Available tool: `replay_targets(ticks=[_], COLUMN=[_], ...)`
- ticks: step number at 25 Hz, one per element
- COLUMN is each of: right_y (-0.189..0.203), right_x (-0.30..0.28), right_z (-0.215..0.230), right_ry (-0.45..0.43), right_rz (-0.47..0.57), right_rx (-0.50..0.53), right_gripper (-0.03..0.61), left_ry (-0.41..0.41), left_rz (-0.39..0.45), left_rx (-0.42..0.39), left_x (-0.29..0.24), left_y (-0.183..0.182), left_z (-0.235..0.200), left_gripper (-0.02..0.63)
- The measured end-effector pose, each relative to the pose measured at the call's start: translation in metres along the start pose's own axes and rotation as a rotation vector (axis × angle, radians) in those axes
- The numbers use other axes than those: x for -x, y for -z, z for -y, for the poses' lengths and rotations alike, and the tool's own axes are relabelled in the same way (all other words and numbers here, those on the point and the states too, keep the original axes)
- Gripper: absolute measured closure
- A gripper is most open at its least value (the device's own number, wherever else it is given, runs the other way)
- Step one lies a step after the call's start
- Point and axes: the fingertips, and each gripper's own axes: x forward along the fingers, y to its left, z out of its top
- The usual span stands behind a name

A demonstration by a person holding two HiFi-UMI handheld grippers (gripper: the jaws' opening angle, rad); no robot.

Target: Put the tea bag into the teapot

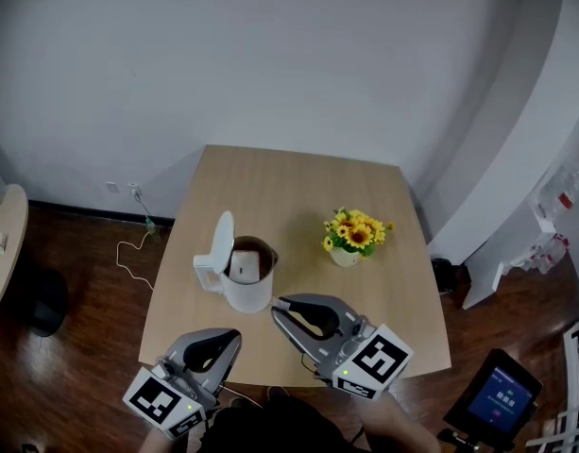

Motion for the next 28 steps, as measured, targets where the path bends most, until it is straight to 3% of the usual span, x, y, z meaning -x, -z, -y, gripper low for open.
replay_targets(ticks=[8,15,28], right_y=[0.027,0.066,0.12], right_x=[-0.024,-0.048,-0.109], right_z=[0.043,0.061,0.1], right_ry=[-0.038,-0.049,-0.059], right_rz=[-0.051,-0.114,-0.253], right_rx=[-0.004,-0.024,-0.029], right_gripper=[0.528,0.528,0.528], left_ry=[-0.135,-0.219,-0.254], left_rz=[-0.045,-0.062,-0.084], left_rx=[-0.026,0.02,0.018], left_x=[-0.018,-0.027,-0.058], left_y=[0.02,0.047,0.074], left_z=[-0.031,-0.051,-0.086], left_gripper=[0.611,0.611,0.611])
